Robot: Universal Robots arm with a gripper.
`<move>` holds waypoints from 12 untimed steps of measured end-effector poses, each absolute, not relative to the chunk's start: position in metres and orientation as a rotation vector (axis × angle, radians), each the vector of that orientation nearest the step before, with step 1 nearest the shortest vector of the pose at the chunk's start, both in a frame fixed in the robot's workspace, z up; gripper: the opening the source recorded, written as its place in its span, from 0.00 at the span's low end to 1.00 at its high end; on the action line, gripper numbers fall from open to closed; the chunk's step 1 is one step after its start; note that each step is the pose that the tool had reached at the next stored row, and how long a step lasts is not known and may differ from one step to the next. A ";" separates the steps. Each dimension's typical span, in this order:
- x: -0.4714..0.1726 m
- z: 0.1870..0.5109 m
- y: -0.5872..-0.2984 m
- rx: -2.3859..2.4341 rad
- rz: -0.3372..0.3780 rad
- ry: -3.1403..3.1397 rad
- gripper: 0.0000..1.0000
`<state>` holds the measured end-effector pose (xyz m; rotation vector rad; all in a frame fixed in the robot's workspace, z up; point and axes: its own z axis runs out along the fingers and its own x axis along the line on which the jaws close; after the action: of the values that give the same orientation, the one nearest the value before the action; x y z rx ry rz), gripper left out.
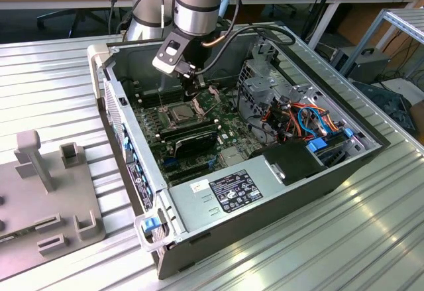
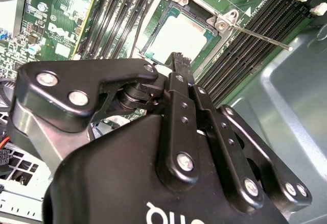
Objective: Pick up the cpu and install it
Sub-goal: 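Close the cpu cover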
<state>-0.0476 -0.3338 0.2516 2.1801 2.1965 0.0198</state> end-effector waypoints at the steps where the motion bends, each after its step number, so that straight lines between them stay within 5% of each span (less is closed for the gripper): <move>1: -0.048 0.252 -0.334 2.180 0.020 2.196 0.11; 12: -0.048 0.254 -0.334 2.180 0.019 2.196 0.11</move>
<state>-0.0477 -0.3339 0.2544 2.1800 2.1965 0.0192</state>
